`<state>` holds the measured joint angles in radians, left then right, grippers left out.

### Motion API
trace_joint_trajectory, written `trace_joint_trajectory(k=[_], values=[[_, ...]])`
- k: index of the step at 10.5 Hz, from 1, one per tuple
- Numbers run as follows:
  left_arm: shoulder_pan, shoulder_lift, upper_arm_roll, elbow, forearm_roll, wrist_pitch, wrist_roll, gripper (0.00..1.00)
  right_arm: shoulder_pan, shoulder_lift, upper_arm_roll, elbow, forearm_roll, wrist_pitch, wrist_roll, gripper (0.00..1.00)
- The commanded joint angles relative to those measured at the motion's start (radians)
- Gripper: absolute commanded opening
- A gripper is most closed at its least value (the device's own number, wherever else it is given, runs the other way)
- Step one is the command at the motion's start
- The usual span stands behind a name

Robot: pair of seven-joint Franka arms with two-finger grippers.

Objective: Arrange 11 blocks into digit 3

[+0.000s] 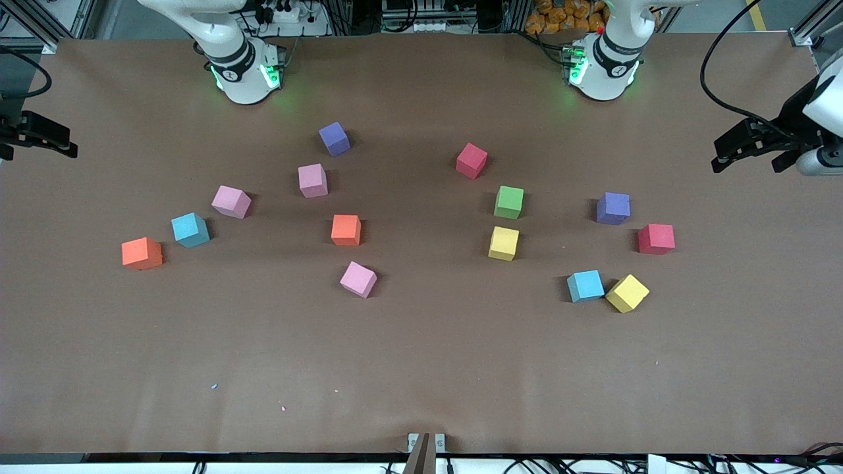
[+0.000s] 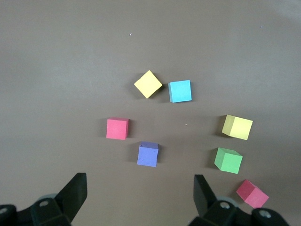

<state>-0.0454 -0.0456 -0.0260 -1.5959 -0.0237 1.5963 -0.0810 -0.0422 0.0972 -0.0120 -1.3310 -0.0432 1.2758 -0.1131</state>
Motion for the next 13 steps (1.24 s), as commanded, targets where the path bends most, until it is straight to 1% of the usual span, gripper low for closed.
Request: trace_joint_trajectory(k=[1,4,5,6,7,13], values=[[-0.011,-0.007,0.008,0.008,-0.005,-0.016,-0.014,1.0,0.001,-0.004,0.004,0.004,-0.017,-0.009,0.0,1.0],[-0.01,-0.005,0.009,0.008,-0.004,-0.029,-0.017,1.0,0.001,-0.004,0.004,0.004,-0.017,-0.009,0.0,1.0],[-0.01,-0.003,0.009,0.007,0.023,-0.029,-0.004,1.0,0.001,-0.004,0.004,0.004,-0.017,-0.009,0.0,1.0],[-0.011,-0.003,0.002,0.007,0.077,-0.027,-0.002,1.0,0.001,-0.004,0.004,0.004,-0.017,-0.009,0.0,1.0],[-0.01,-0.005,-0.006,0.005,0.089,-0.029,-0.005,1.0,0.001,-0.004,0.004,0.003,-0.017,-0.009,0.0,1.0],[-0.025,0.001,-0.008,0.01,0.061,-0.024,-0.02,1.0,-0.025,-0.004,0.003,0.007,-0.001,-0.007,-0.02,1.0]])
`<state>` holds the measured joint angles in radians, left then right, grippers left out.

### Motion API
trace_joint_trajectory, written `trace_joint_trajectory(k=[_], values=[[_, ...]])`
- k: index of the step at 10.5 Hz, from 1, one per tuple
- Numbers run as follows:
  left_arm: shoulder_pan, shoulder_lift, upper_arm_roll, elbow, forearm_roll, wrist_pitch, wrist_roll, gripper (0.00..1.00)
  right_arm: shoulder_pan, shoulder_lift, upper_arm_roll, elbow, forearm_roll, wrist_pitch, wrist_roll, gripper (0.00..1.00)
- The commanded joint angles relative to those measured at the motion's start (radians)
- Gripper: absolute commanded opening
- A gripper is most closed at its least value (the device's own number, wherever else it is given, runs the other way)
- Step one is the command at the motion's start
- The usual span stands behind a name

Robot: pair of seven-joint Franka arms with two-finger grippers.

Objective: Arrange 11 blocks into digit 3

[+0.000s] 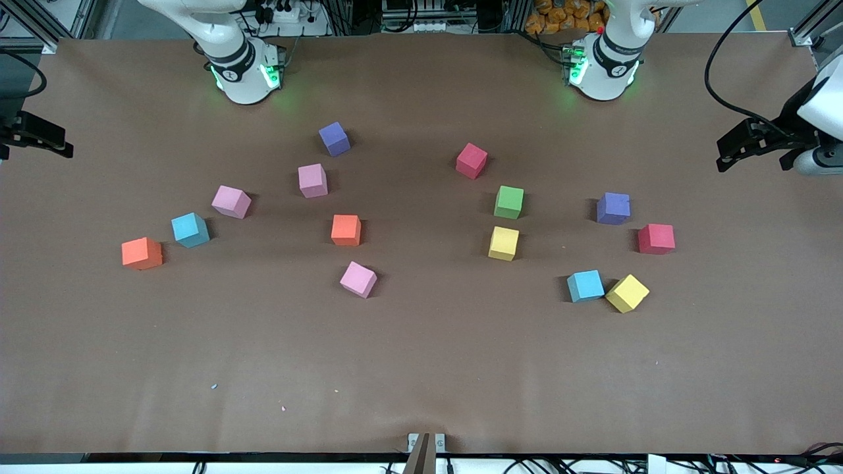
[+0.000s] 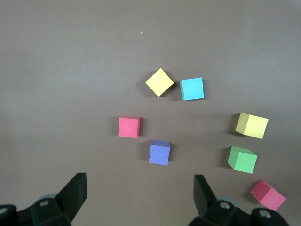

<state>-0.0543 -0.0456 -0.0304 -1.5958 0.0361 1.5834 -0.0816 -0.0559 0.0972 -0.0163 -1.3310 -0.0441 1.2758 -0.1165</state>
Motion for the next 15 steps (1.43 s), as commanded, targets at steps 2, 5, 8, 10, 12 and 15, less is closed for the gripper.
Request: trace_joint_trajectory(k=[2,5,8,10,12,15], values=[[-0.041,0.027,-0.008,0.002,-0.099,-0.01,-0.093,1.0,-0.009,-0.005,0.009,0.007,0.015,-0.012,-0.022,1.0],[-0.07,0.11,-0.139,-0.006,-0.114,0.015,-0.319,1.0,0.042,-0.002,0.012,0.001,0.03,-0.018,-0.043,1.0],[-0.226,0.168,-0.147,-0.107,-0.102,0.14,-0.506,1.0,0.094,-0.001,0.012,-0.029,0.053,-0.012,-0.043,1.0],[-0.29,0.19,-0.166,-0.151,-0.102,0.161,-0.608,1.0,0.1,-0.002,0.012,-0.039,0.108,-0.006,-0.042,1.0],[-0.393,0.207,-0.166,-0.258,-0.101,0.312,-0.796,1.0,0.129,-0.001,0.01,-0.039,0.104,0.0,-0.042,1.0],[-0.467,0.194,-0.167,-0.401,-0.101,0.42,-1.074,1.0,0.191,0.019,0.01,-0.04,0.105,0.017,-0.011,1.0]])
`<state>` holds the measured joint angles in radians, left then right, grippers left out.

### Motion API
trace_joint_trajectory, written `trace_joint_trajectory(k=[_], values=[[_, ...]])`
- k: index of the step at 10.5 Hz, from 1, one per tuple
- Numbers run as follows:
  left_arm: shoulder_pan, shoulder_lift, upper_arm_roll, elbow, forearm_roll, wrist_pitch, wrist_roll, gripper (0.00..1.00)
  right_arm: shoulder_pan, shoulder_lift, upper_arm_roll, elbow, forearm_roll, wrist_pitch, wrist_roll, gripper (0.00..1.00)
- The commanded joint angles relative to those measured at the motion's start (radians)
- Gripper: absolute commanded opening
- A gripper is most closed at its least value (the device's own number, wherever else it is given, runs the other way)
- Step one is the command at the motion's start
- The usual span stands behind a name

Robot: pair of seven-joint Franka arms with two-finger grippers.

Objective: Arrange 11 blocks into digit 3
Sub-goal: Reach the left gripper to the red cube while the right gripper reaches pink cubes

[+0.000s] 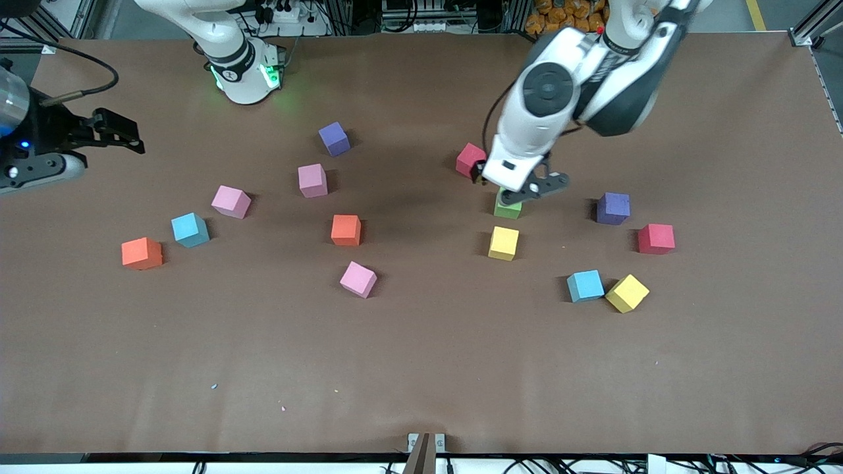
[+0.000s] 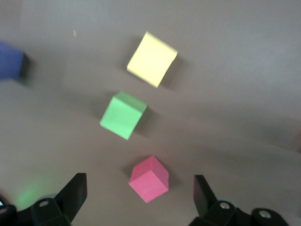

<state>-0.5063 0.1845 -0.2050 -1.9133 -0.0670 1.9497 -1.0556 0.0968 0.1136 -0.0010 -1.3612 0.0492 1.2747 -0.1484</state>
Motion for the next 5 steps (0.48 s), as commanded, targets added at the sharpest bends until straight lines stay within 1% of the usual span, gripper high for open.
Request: trace_joint_trajectory(k=[1,2,3,4,5], values=[[-0.015,-0.04,0.001,-0.104,0.003,0.073,-0.183,1.0,0.061,0.017,-0.005,-0.013,0.012,0.023,0.062,1.0],[-0.021,-0.034,-0.001,-0.11,-0.005,0.077,-0.26,1.0,0.076,0.027,-0.005,-0.018,0.012,0.025,0.069,1.0],[-0.024,-0.043,-0.017,-0.172,-0.007,0.116,-0.315,1.0,0.087,0.029,-0.005,-0.035,0.011,0.032,0.07,1.0],[-0.011,-0.057,-0.054,-0.264,-0.008,0.255,-0.386,1.0,0.107,0.023,-0.005,-0.074,0.011,0.078,0.078,1.0],[-0.024,-0.051,-0.066,-0.318,-0.008,0.346,-0.471,1.0,0.119,0.02,-0.005,-0.094,0.012,0.098,0.113,1.0]])
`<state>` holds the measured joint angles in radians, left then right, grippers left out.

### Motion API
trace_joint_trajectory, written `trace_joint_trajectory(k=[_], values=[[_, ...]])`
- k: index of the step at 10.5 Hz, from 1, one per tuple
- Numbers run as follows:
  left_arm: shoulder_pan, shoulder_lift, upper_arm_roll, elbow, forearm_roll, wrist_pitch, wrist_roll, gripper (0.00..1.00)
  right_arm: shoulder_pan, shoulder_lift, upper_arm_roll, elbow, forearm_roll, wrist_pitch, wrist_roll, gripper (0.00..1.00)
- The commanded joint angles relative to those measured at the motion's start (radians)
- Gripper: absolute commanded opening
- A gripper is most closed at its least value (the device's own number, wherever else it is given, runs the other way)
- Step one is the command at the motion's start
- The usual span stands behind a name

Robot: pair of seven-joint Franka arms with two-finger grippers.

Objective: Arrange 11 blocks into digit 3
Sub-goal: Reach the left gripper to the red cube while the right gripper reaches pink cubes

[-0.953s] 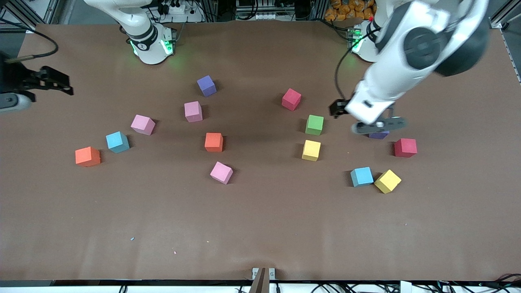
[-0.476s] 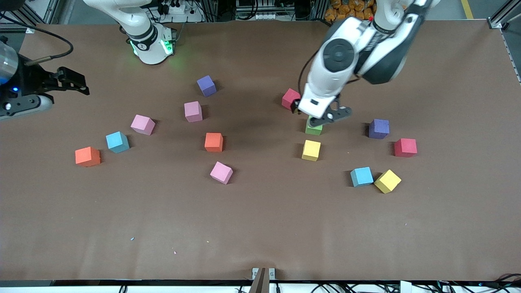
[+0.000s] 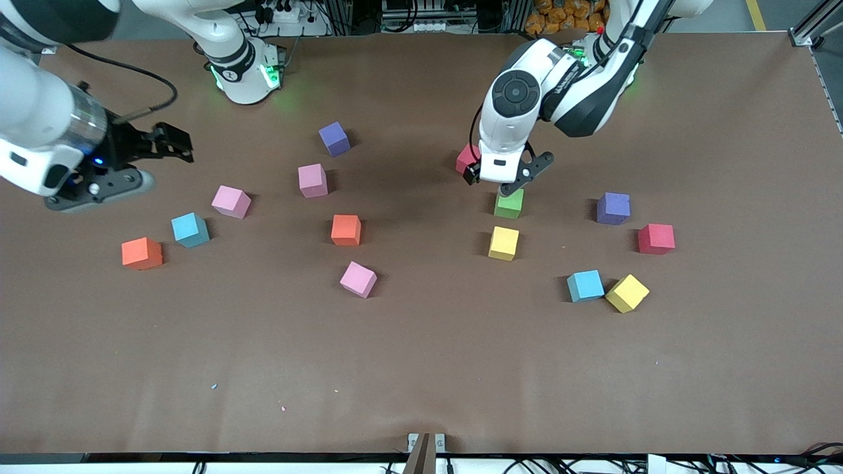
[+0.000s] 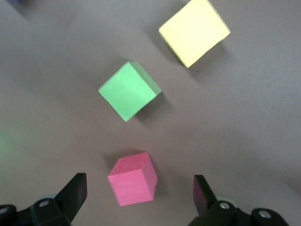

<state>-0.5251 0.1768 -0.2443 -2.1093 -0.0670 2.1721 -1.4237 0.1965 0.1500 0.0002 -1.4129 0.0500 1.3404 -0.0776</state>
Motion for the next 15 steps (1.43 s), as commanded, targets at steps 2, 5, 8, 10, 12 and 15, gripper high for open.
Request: trace_joint_trajectory(k=[2,5,8,10,12,15], values=[[0.008,-0.028,-0.044,-0.135,-0.017,0.141,-0.161,1.0,0.027,-0.013,-0.005,-0.046,0.013,0.032,0.048,1.0],[-0.006,-0.004,-0.047,-0.159,-0.025,0.141,-0.264,1.0,0.093,-0.006,-0.005,-0.075,0.016,0.072,0.067,1.0],[-0.035,0.055,-0.05,-0.159,-0.025,0.207,-0.314,1.0,0.152,-0.003,-0.005,-0.125,0.016,0.117,0.113,1.0],[-0.041,0.075,-0.052,-0.159,-0.022,0.23,-0.316,1.0,0.187,-0.003,-0.005,-0.19,0.018,0.187,0.119,1.0],[-0.065,0.11,-0.052,-0.159,-0.017,0.261,-0.316,1.0,0.222,-0.003,-0.005,-0.231,0.021,0.242,0.134,1.0],[-0.066,0.121,-0.052,-0.17,-0.017,0.271,-0.322,1.0,0.264,0.04,-0.005,-0.25,0.085,0.279,0.157,1.0]])
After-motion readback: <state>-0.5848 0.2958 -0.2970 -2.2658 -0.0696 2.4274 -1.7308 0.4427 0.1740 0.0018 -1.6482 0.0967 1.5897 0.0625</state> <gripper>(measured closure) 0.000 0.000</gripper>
